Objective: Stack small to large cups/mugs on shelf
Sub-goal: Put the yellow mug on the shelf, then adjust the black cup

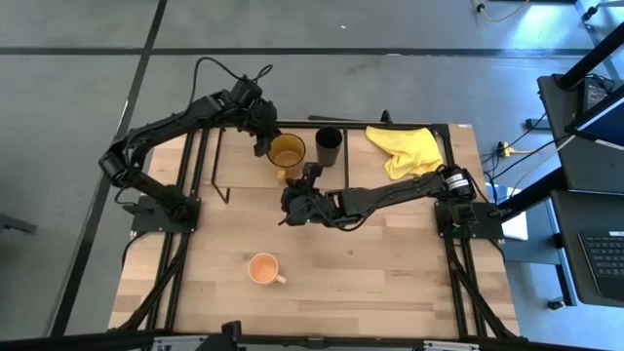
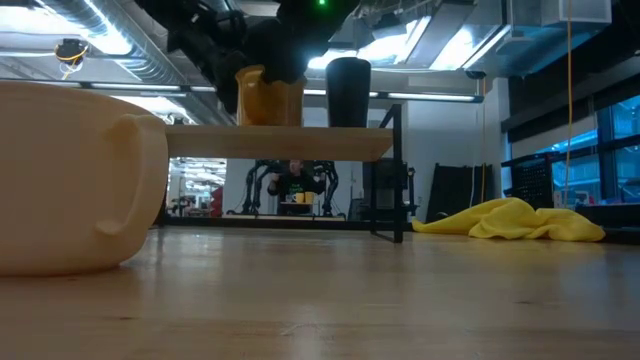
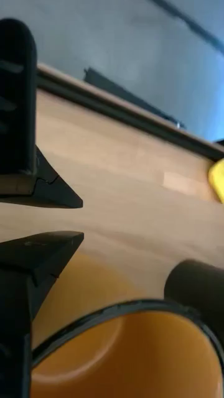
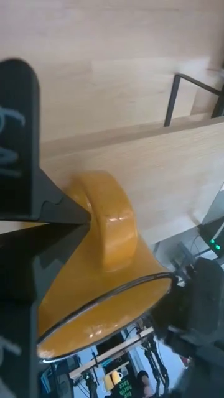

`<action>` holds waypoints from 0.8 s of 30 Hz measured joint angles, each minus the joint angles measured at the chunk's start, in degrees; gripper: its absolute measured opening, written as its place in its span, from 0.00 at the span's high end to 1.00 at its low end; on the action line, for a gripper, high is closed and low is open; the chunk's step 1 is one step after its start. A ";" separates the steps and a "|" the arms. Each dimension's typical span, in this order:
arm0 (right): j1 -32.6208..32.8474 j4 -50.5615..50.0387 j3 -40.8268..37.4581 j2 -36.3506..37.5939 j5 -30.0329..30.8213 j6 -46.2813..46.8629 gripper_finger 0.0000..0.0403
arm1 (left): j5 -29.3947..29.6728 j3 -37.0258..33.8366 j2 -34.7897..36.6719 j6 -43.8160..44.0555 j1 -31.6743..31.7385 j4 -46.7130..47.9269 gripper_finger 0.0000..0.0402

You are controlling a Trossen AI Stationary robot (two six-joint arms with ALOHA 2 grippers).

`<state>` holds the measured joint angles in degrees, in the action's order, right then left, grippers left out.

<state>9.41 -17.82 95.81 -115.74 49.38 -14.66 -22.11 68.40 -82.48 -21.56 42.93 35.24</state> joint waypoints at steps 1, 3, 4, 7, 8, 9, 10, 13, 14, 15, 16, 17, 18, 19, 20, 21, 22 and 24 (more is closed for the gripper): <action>0.00 -0.52 0.00 0.00 0.01 1.06 0.97 | 0.77 0.00 0.19 -0.02 0.01 -0.20 0.84; 0.00 -2.11 0.00 0.00 0.02 3.84 0.97 | 1.95 0.00 0.96 0.02 0.12 0.05 0.84; 0.00 -2.99 0.00 0.00 0.00 5.43 0.97 | 2.39 0.00 1.60 0.00 0.21 0.01 0.84; 0.00 -4.52 0.00 0.00 -0.01 9.35 0.97 | 3.02 0.00 4.22 0.06 0.21 -0.28 0.84; 0.20 -4.22 0.00 0.00 0.01 9.31 0.97 | 3.43 0.00 5.23 0.22 0.22 -0.26 0.84; 0.30 -3.72 0.00 0.21 -0.01 8.10 0.97 | 3.60 0.00 6.34 0.28 0.23 -0.14 0.84; 0.44 -3.12 0.14 0.34 0.02 6.38 0.97 | 3.59 0.00 7.61 0.42 0.23 -0.14 0.84; 0.58 -4.17 4.21 0.38 0.01 2.97 0.94 | 3.55 0.00 11.40 2.03 0.21 -0.12 0.84; 0.61 -4.81 6.09 0.45 0.06 2.40 0.93 | 3.37 0.03 12.45 2.58 0.16 0.07 0.84; 0.61 -5.29 7.96 0.53 0.39 2.32 0.91 | 2.91 0.03 13.35 3.29 0.06 0.46 0.84; 0.62 -6.06 9.92 0.57 1.06 2.34 0.90 | 2.77 0.03 14.23 3.81 -0.16 0.96 0.84; 0.72 -7.15 12.04 0.57 2.14 2.29 0.88 | 2.67 0.03 15.05 4.37 -0.36 1.64 0.84; 0.87 -8.24 14.20 0.57 3.56 2.16 0.87 | 2.61 0.03 15.82 4.61 -0.65 2.32 0.84; 0.98 -9.18 16.47 0.57 5.26 1.75 0.86 | 2.59 0.03 16.47 4.84 -0.93 3.10 0.84; 1.16 -9.80 18.60 0.57 6.64 0.73 0.85 | 2.57 0.03 16.94 4.98 -1.28 3.77 0.84; 1.30 -10.27 20.56 0.65 8.00 -0.30 0.85 | 2.54 0.03 17.32 5.21 -1.78 4.14 0.84; 1.36 -11.38 22.30 0.71 9.77 -0.71 0.85 | 2.58 0.03 17.60 5.84 -2.37 4.87 0.84; 1.45 -16.01 25.73 0.69 15.38 -0.08 0.86 | 2.56 0.03 17.79 6.98 -3.87 5.78 0.84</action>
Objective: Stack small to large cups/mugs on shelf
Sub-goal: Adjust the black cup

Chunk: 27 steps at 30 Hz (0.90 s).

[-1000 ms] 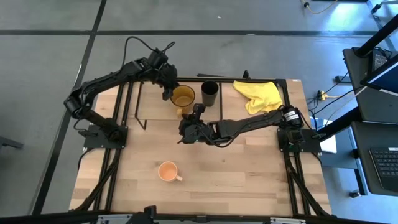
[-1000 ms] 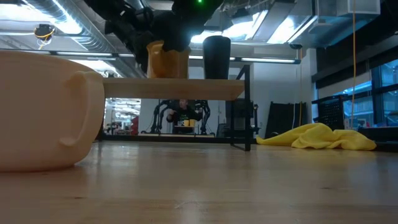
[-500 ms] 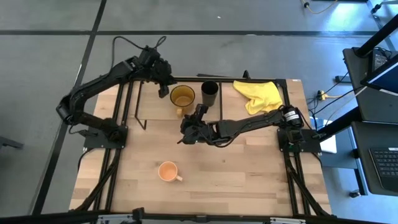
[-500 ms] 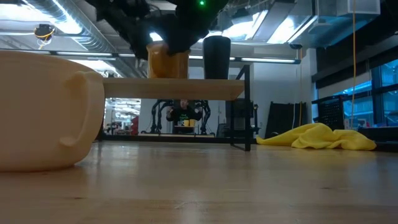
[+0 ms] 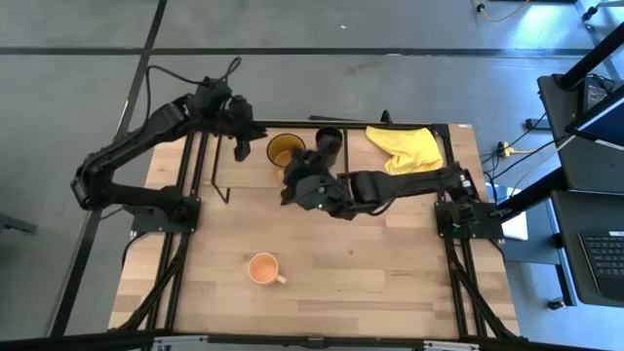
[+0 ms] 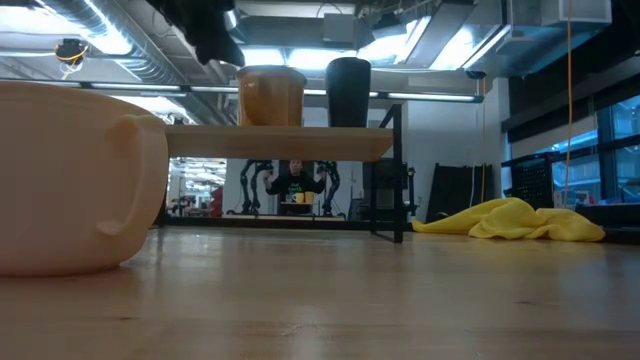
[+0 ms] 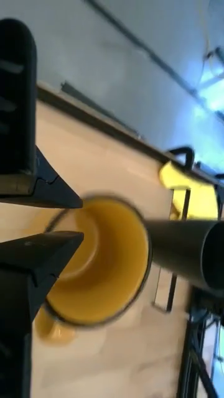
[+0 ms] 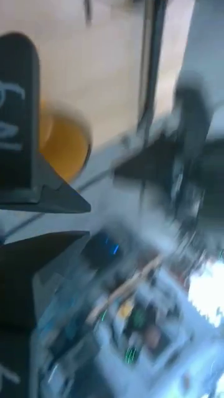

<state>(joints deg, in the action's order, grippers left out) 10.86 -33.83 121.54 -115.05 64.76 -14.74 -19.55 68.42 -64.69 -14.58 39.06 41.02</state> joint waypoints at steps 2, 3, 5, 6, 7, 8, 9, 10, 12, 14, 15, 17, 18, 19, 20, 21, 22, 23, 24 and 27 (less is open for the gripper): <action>-0.89 -8.08 3.89 -0.08 4.34 4.51 0.88 | 0.02 0.00 0.08 0.96 -2.08 1.24 0.84; -1.70 -13.27 6.33 -0.08 4.75 8.49 0.90 | 0.28 0.00 0.12 1.00 -3.33 1.45 0.84; -3.70 -24.82 11.51 0.30 2.35 20.75 0.94 | 2.15 0.00 0.15 1.08 -6.41 1.61 0.84; -5.03 -29.70 13.60 0.56 -0.61 28.01 0.96 | 3.71 0.00 0.15 1.44 -8.17 1.62 0.84; -6.45 -32.49 13.35 2.11 -3.26 34.13 0.98 | 5.63 0.00 0.16 2.17 -9.92 1.45 0.84; -7.82 -34.09 11.22 4.52 -6.06 38.60 0.99 | 7.37 0.00 0.33 2.67 -11.67 1.18 0.84; -9.18 -35.11 9.53 6.45 -8.34 41.68 0.99 | 8.77 0.00 0.65 3.40 -13.45 0.92 0.84; -10.66 -35.46 7.96 8.56 -10.20 44.21 0.98 | 9.34 0.00 1.03 4.07 -15.17 0.49 0.84; -13.55 -37.23 5.11 12.28 -13.66 46.95 0.95 | 10.89 0.00 1.64 6.18 -19.36 -1.18 0.84; -16.70 -36.69 2.58 15.50 -18.49 47.50 0.92 | 14.04 0.00 1.86 7.94 -24.29 -3.00 0.84; -18.31 -36.36 1.43 16.83 -21.24 47.54 0.91 | 16.56 0.00 1.86 8.51 -26.95 -4.20 0.84; -22.24 -35.25 -1.24 19.57 -28.56 47.87 0.90 | 22.41 0.00 1.77 8.93 -32.05 -6.51 0.84; -24.28 -33.96 -2.71 20.93 -32.66 48.20 0.90 | 25.61 0.01 1.31 8.94 -34.46 -7.86 0.84; -26.68 -32.29 -4.42 22.34 -36.72 48.64 0.90 | 28.38 0.09 0.62 8.92 -36.60 -9.33 0.84; -28.75 -30.63 -6.52 23.54 -40.13 48.93 0.90 | 31.20 0.10 -0.09 8.70 -38.42 -10.31 0.84; -30.62 -28.48 -8.62 24.59 -43.61 49.12 0.90 | 33.64 0.10 -0.95 8.53 -40.08 -10.61 0.84; -32.60 -25.94 -10.68 25.62 -46.93 49.33 0.90 | 35.58 0.09 -1.93 8.51 -41.30 -11.51 0.84; -34.35 -23.72 -12.87 26.54 -49.97 49.61 0.90 | 37.15 0.09 -2.95 8.54 -42.19 -12.20 0.84; -35.75 -21.79 -14.91 27.28 -53.00 50.38 0.90 | 38.39 0.09 -3.96 8.80 -42.90 -12.11 0.84; -39.34 -17.16 -20.43 28.53 -59.94 52.34 0.91 | 40.88 0.10 -7.63 9.96 -44.12 -12.43 0.84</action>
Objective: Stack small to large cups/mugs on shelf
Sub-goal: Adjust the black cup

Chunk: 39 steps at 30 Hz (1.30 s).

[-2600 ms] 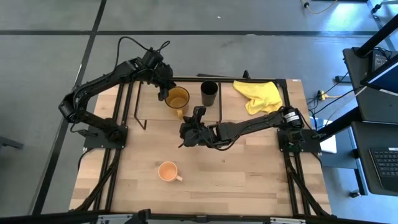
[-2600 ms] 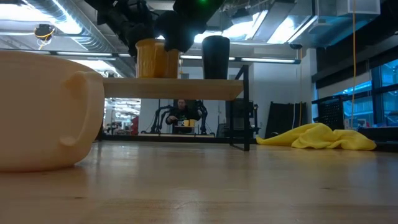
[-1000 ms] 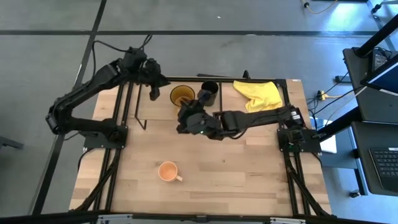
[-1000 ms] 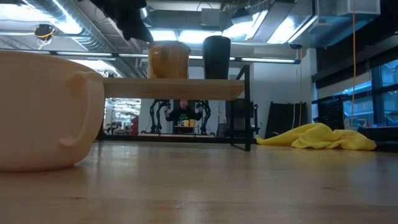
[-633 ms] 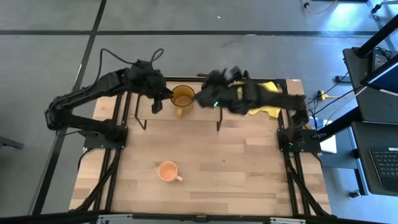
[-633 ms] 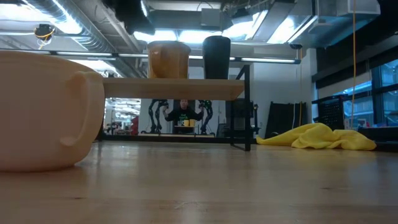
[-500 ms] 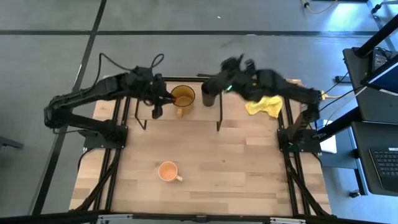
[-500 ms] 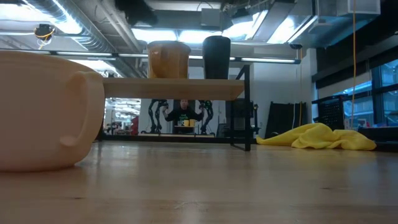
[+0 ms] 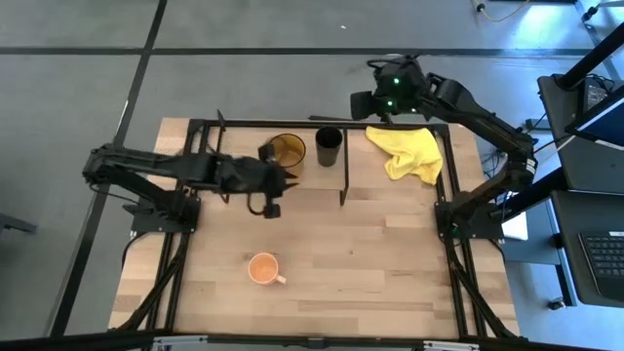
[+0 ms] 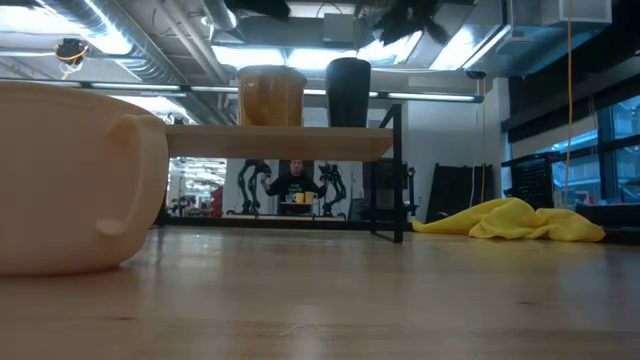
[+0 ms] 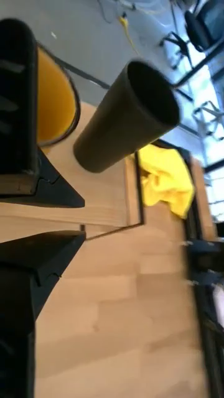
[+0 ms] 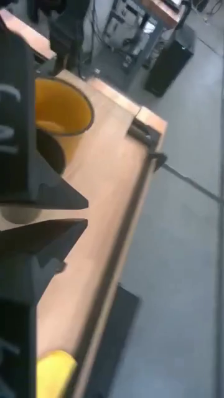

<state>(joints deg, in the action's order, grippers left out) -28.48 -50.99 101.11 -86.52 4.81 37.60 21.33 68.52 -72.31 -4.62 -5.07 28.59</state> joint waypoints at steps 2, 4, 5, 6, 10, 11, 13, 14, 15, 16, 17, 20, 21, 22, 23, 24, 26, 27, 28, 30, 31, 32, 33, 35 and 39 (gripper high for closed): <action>-1.54 1.69 -3.20 0.06 -3.17 1.30 0.93 | 2.65 -0.03 -2.46 -0.02 -1.18 -0.28 0.84; -2.76 3.41 -5.91 0.05 -5.01 1.50 0.96 | 4.77 -0.01 -4.55 -0.48 -2.15 -1.50 0.84; -3.30 4.21 -7.11 0.05 -5.82 2.04 0.97 | 5.77 0.27 -5.50 -0.90 -2.57 -1.48 0.84; -3.89 5.23 -8.40 0.05 -6.87 2.63 0.98 | 6.78 0.87 -6.66 -1.51 -2.96 -1.51 0.84; -6.36 9.59 -13.27 0.05 -12.35 3.62 0.98 | 10.93 4.33 -11.51 -3.33 -3.35 -1.71 0.85; -6.92 11.03 -14.29 0.05 -13.36 4.05 0.98 | 11.16 5.23 -12.67 -3.60 -3.19 -1.71 0.85; -7.80 12.93 -16.33 0.05 -14.82 4.25 0.97 | 11.13 7.03 -14.88 -3.90 -2.66 -1.66 0.87; -8.10 13.53 -17.38 0.05 -15.41 4.27 0.98 | 11.11 7.91 -15.95 -3.92 -2.39 -1.74 0.87; -8.31 14.47 -18.38 0.05 -15.98 4.40 0.98 | 11.09 8.51 -16.85 -3.94 -2.14 -1.72 0.88; -8.52 15.28 -19.30 0.05 -16.86 4.40 0.99 | 11.09 9.06 -17.75 -3.94 -1.91 -1.64 0.88; -8.56 15.93 -20.15 0.05 -17.36 4.39 0.99 | 11.07 9.62 -18.51 -3.94 -1.65 -1.65 0.89; -8.56 18.54 -22.95 0.05 -18.81 4.90 0.99 | 11.07 10.78 -20.14 -4.03 -1.14 -1.63 0.90; -8.55 19.17 -23.80 0.05 -19.40 5.38 0.98 | 11.06 11.01 -20.46 -4.03 -1.02 -1.52 0.90; -8.54 20.36 -24.58 0.05 -19.86 5.54 0.99 | 11.01 11.14 -20.70 -4.05 -0.92 -1.52 0.90; -8.54 21.85 -25.38 0.05 -20.16 5.70 0.99 | 11.01 11.23 -20.87 -4.04 -0.91 -1.65 0.90; -8.56 23.33 -26.23 0.05 -20.59 5.93 0.99 | 11.00 11.26 -20.96 -4.05 -0.91 -1.66 0.90; -8.54 26.09 -27.76 0.03 -21.94 7.04 0.99 | 10.94 11.24 -20.98 -4.03 -0.91 -1.28 0.90; -8.56 27.32 -28.26 0.00 -22.53 7.25 0.99 | 10.88 11.27 -20.98 -4.01 -0.91 -1.30 0.90; -8.55 28.76 -28.60 0.01 -22.94 7.41 0.99 | 10.63 11.24 -20.98 -3.76 -0.91 -1.30 0.90; -8.54 31.11 -29.08 -0.09 -23.42 7.59 0.99 | 10.47 11.24 -20.98 -3.40 -0.91 -1.28 0.90; -8.54 31.27 -29.16 -0.30 -24.10 7.58 0.99 | 10.46 11.25 -20.98 -3.25 -0.91 -1.29 0.90; -8.54 31.32 -29.20 -0.67 -24.47 7.44 0.99 | 10.46 11.25 -20.98 -3.10 -0.91 -1.29 0.90; -8.54 31.65 -29.21 -1.11 -24.52 7.32 0.99 | 10.47 11.24 -20.98 -2.98 -0.91 -1.28 0.90; -8.54 31.82 -29.21 -1.84 -24.90 7.11 0.99 | 10.46 11.25 -20.98 -2.72 -0.91 -1.26 0.90; -7.76 32.01 -29.24 -4.01 -25.96 6.14 0.99 | 10.46 11.27 -20.98 -1.85 -0.83 -1.19 0.90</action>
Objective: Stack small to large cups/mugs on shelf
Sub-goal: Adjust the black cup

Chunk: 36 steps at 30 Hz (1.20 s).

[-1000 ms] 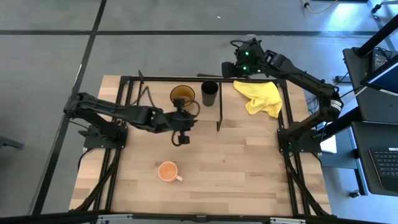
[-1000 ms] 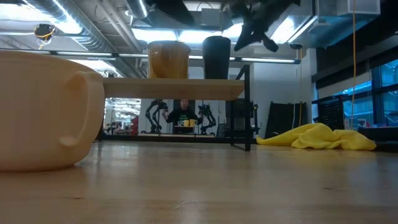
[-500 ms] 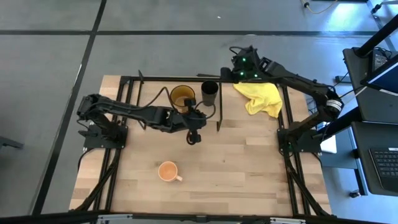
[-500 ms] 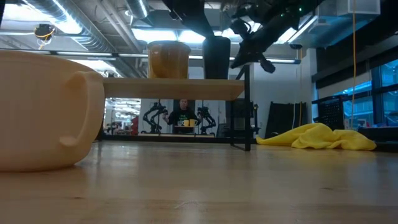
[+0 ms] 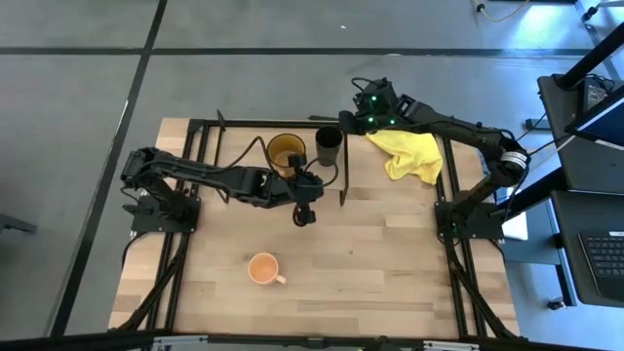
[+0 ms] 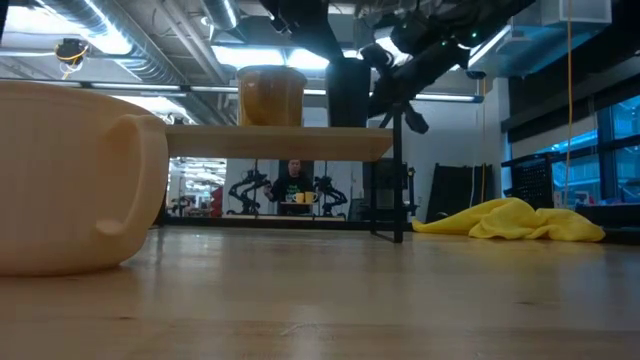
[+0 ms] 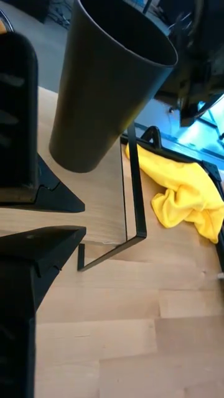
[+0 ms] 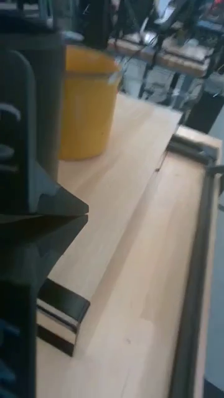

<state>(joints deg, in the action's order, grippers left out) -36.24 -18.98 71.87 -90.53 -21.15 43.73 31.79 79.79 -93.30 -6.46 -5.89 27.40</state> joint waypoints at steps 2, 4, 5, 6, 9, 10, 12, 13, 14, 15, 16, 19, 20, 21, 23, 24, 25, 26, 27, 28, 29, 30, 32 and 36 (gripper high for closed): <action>0.49 0.32 -0.04 -0.77 -0.07 -0.36 0.99 | 0.02 0.00 0.00 0.11 0.00 0.06 0.90; 0.82 1.24 -0.04 -1.34 -0.36 -0.44 0.99 | 0.01 -0.02 0.00 0.27 0.00 0.25 0.90; 0.90 1.68 -0.04 -1.70 -1.01 -0.45 0.99 | 0.02 -0.02 0.00 0.36 0.00 0.31 0.90; 0.98 1.94 -0.04 -1.99 -1.68 -0.41 0.99 | 0.02 -0.02 0.00 0.39 0.00 0.46 0.90; 1.38 1.95 -0.04 -2.40 -2.47 -0.49 0.99 | 0.02 -0.02 0.00 0.40 0.08 0.59 0.90; 1.51 1.88 -0.04 -2.40 -2.51 -0.52 0.99 | 0.00 -0.02 0.00 0.40 0.23 0.59 0.90; 1.80 1.90 -0.04 -2.40 -2.54 -0.56 0.99 | 0.00 -0.02 0.00 0.40 0.62 0.59 0.90; 1.97 1.88 -0.04 -2.40 -2.63 -0.56 0.99 | 0.02 -0.02 0.00 0.40 0.83 0.60 0.90; 2.02 1.88 -0.04 -2.40 -2.98 -0.60 0.99 | 0.02 -0.02 0.00 0.41 1.02 0.59 0.90; 2.05 1.77 -0.04 -2.40 -3.45 -0.64 0.99 | 0.02 0.00 0.00 0.40 1.22 0.59 0.90; 2.17 1.60 -0.04 -2.40 -3.98 -0.66 0.99 | -0.02 -0.02 0.00 0.40 1.38 0.59 0.90; 2.69 0.70 -0.04 -2.40 -4.04 -0.83 0.99 | -1.33 -0.02 0.00 0.42 1.69 0.59 0.90; 2.80 0.57 -0.04 -2.40 -4.04 -0.86 0.99 | -1.34 -0.02 0.00 0.40 1.68 0.59 0.90; 2.95 0.42 -0.04 -2.40 -4.04 -0.87 0.99 | -1.36 -0.02 0.00 0.36 1.68 0.59 0.90; 3.21 0.12 -0.04 -2.40 -4.03 -0.91 0.99 | -1.36 -0.02 0.00 0.23 1.66 0.57 0.90; 3.38 -0.10 -0.04 -2.40 -4.02 -0.90 0.99 | -1.40 -0.02 0.00 0.15 1.66 0.59 0.90; 3.55 -0.22 -0.04 -2.40 -4.02 -0.88 0.99 | -1.42 -0.02 0.00 0.15 1.66 0.57 0.90; 3.73 -0.24 -0.04 -2.40 -4.03 -0.84 0.99 | -1.40 -0.02 0.00 0.11 1.66 0.57 0.90; 3.96 -0.24 -0.04 -2.40 -4.01 -0.84 0.99 | -1.40 -0.01 0.00 0.04 1.66 0.57 0.90; 4.23 -0.24 -0.04 -2.40 -4.03 -0.81 0.99 | -1.40 -0.02 0.00 -0.04 1.66 0.57 0.90; 4.52 -0.24 -0.04 -2.40 -4.02 -0.73 0.99 | -1.40 -0.02 0.00 -0.07 1.66 0.57 0.90; 4.80 -0.24 -0.04 -2.40 -4.02 -0.61 0.99 | -1.40 -0.02 0.00 -0.09 1.66 0.57 0.90; 5.43 -0.24 -0.04 -2.40 -4.02 -0.56 0.99 | -1.40 -0.02 0.00 -0.11 1.66 0.57 0.90; 6.46 -0.34 -0.04 -2.40 -4.01 -0.40 0.99 | -1.40 -0.02 0.00 -0.11 1.66 0.55 0.90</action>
<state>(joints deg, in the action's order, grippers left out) -29.79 -19.33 71.83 -92.92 -25.16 43.33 30.39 79.77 -93.30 -6.57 -4.23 27.94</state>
